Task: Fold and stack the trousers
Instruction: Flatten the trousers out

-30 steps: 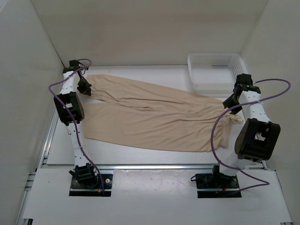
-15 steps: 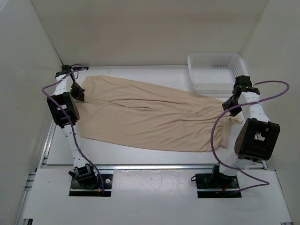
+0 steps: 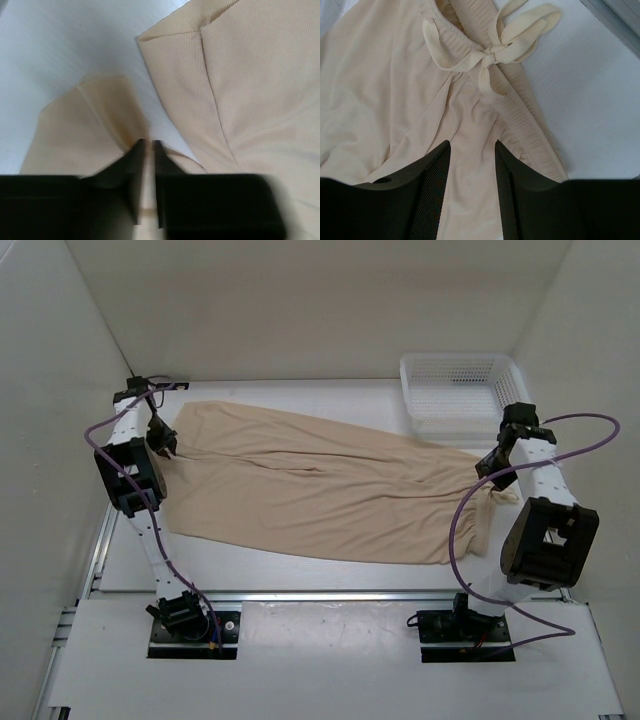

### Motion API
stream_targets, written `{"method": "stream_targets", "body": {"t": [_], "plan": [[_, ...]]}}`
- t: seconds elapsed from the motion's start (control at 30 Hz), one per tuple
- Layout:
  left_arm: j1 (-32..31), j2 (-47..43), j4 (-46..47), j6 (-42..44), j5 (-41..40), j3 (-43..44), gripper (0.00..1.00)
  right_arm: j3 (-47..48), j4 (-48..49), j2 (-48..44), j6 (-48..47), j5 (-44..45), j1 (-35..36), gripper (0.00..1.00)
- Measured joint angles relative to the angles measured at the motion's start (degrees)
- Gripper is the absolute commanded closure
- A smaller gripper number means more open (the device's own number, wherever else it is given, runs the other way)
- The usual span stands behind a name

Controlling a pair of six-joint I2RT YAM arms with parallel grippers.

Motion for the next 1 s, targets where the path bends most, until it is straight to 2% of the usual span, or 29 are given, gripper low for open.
{"method": "stream_targets", "body": {"t": [0.03,0.07,0.17,0.33,0.43,0.5,0.57,0.6,0.7,0.73,0.8,0.93,1.0], "plan": [[0.02,-0.72,-0.37,-0.24,-0.15,0.0,0.5,-0.28,-0.37,-0.57,-0.13,0.02,-0.11,0.54],[0.02,-1.6,-0.7,-0.04,-0.22,0.0,0.19,-0.79,-0.42,-1.27,-0.35,-0.11,-0.2,0.54],[0.04,-5.75,-1.31,-0.09,-0.76,0.02,0.0,-2.91,-1.51,-4.7,-0.76,-1.16,-0.63,0.54],[0.15,-18.4,-0.35,-0.61,-1.31,-3.98,0.02,-7.82,-3.1,-12.98,-1.03,-5.16,-0.79,0.54],[0.72,-29.51,2.14,-2.82,0.28,-15.8,0.05,-12.41,-3.72,-18.53,-1.16,-8.37,-0.72,0.54],[1.53,-37.13,4.17,-5.2,2.4,-27.71,0.13,-15.91,-4.74,-22.08,-1.16,-10.19,-0.61,0.53],[2.27,-41.16,4.26,-6.82,3.17,-37.48,0.24,-19.28,-5.62,-25.07,-1.2,-11.78,-0.59,0.53],[2.8,-41.64,3.69,-7.5,3.28,-41.24,0.31,-20.74,-6.14,-26.21,-1.36,-12.55,-0.5,0.53],[5.25,-40.11,3.65,-8.5,4.83,-49.13,0.31,-22.47,-7.41,-27.17,-2.12,-14.27,-0.24,0.53],[6.4,-39.6,3.58,-8.74,5.44,-51.21,0.27,-22.58,-7.74,-27.15,-2.34,-14.71,-0.24,0.52],[9.27,-39.32,3.48,-8.96,6.69,-54.42,0.25,-22.58,-7.87,-27.3,-2.73,-15.52,-0.24,0.5],[13.55,-39.34,2.89,-9.18,6.32,-56.24,0.25,-22.58,-8.02,-28.41,-3.54,-16.68,-0.22,0.47],[14.1,-39.32,3.54,-9.18,5.31,-56.19,0.28,-22.58,-8.07,-28.81,-3.8,-17.2,-0.22,0.46]]}}
